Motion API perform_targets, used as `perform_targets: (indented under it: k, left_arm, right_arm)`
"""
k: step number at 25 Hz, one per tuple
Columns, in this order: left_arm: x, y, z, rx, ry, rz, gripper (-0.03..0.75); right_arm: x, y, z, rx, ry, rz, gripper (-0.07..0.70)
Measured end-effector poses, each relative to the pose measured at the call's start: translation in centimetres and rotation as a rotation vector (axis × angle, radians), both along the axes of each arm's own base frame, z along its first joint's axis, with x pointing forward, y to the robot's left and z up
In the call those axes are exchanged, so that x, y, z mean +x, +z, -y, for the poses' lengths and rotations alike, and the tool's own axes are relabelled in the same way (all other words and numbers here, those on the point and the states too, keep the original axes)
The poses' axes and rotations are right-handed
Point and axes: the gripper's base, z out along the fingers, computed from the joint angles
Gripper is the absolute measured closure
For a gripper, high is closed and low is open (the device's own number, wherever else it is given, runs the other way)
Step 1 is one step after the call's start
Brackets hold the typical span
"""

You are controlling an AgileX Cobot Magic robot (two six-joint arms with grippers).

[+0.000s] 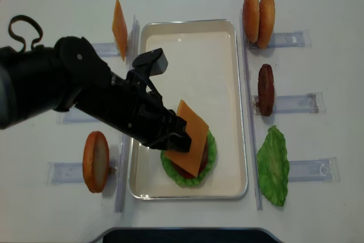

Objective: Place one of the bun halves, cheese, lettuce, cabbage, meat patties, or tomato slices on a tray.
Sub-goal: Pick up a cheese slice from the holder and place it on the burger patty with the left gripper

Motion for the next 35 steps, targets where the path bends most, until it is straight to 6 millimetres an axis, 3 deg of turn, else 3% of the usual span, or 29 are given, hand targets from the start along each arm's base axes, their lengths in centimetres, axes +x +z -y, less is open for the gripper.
perform_targets:
  k: [14, 35]
  left_arm:
    - [0.6, -1.4, 0.5, -0.022, -0.002, -0.002, 0.680]
    - [0.8, -1.8, 0.5, -0.012, 0.003, 0.001, 0.675]
  right_arm:
    - [0.0, 0.0, 0.0, 0.000, 0.000, 0.000, 0.216]
    - [0.0, 0.0, 0.0, 0.000, 0.000, 0.000, 0.216]
